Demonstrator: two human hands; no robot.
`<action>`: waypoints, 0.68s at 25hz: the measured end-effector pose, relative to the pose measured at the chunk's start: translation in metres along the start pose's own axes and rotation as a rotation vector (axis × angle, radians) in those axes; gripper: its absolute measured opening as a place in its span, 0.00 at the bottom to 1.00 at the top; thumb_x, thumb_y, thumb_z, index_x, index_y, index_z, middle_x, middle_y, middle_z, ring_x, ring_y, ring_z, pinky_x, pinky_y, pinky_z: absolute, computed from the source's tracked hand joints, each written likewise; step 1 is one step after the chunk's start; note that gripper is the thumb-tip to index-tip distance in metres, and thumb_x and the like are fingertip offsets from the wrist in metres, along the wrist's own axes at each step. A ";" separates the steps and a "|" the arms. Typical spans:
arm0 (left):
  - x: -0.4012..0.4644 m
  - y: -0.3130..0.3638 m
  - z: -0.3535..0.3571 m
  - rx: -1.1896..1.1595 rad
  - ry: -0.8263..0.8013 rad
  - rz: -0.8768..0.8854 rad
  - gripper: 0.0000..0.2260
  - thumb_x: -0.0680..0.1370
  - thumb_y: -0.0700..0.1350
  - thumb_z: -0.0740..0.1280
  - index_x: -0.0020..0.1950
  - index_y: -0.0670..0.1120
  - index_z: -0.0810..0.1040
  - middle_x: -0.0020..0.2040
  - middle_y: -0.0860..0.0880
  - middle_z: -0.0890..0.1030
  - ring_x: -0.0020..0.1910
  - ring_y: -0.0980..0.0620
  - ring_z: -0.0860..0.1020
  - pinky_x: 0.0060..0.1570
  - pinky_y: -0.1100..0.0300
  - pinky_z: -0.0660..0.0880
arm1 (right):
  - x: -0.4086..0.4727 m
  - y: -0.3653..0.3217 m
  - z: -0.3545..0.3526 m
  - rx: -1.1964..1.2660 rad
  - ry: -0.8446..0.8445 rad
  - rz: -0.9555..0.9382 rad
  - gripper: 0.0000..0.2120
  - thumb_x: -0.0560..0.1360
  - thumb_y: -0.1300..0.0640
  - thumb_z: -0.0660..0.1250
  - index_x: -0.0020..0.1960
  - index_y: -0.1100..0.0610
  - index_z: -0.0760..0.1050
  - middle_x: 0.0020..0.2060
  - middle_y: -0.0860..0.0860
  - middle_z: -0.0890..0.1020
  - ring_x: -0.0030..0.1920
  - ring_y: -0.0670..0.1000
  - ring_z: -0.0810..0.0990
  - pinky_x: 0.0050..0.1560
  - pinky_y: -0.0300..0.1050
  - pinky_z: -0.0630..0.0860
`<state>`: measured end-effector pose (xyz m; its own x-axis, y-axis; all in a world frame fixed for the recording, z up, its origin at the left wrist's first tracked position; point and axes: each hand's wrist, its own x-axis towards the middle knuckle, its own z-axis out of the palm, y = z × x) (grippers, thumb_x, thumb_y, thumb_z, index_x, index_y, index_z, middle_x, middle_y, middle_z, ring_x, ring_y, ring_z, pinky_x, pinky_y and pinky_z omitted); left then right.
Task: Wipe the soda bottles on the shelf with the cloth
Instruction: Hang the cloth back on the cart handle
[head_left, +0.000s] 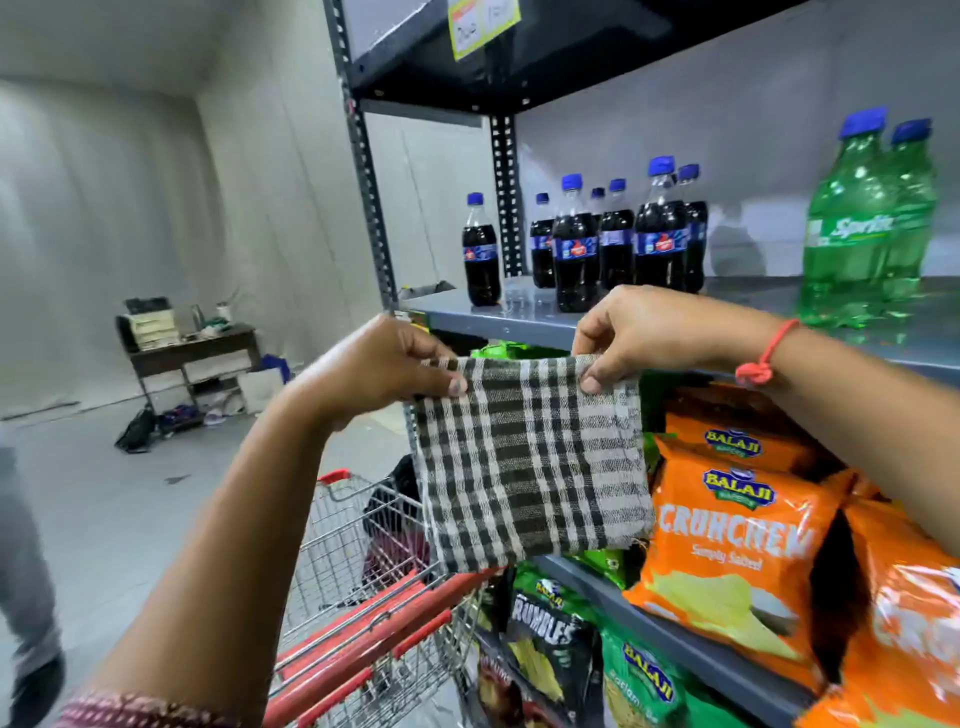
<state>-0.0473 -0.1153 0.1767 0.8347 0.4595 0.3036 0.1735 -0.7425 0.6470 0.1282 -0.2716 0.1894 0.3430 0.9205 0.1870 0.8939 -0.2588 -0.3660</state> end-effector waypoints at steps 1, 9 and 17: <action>-0.009 -0.007 0.002 -0.008 0.002 -0.030 0.04 0.68 0.39 0.72 0.41 0.40 0.82 0.28 0.52 0.82 0.29 0.60 0.76 0.34 0.72 0.73 | 0.005 -0.002 0.009 -0.009 -0.030 -0.016 0.05 0.67 0.62 0.75 0.41 0.60 0.80 0.28 0.50 0.80 0.30 0.46 0.75 0.34 0.37 0.72; -0.066 -0.076 0.036 -0.014 0.018 -0.276 0.03 0.71 0.39 0.68 0.41 0.41 0.81 0.42 0.42 0.83 0.39 0.50 0.77 0.43 0.64 0.75 | 0.041 0.002 0.097 -0.035 -0.268 -0.055 0.10 0.67 0.64 0.73 0.48 0.58 0.82 0.31 0.47 0.79 0.32 0.45 0.77 0.27 0.30 0.70; -0.071 -0.152 0.071 -0.077 0.001 -0.505 0.04 0.72 0.39 0.66 0.38 0.45 0.78 0.37 0.44 0.80 0.38 0.48 0.73 0.47 0.52 0.76 | 0.082 0.009 0.179 -0.140 -0.366 0.010 0.12 0.70 0.70 0.67 0.51 0.60 0.80 0.45 0.56 0.85 0.40 0.50 0.80 0.42 0.42 0.77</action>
<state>-0.0960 -0.0701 0.0069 0.6558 0.7526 -0.0599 0.5163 -0.3892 0.7629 0.1130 -0.1457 0.0382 0.2485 0.9549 -0.1625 0.9305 -0.2819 -0.2338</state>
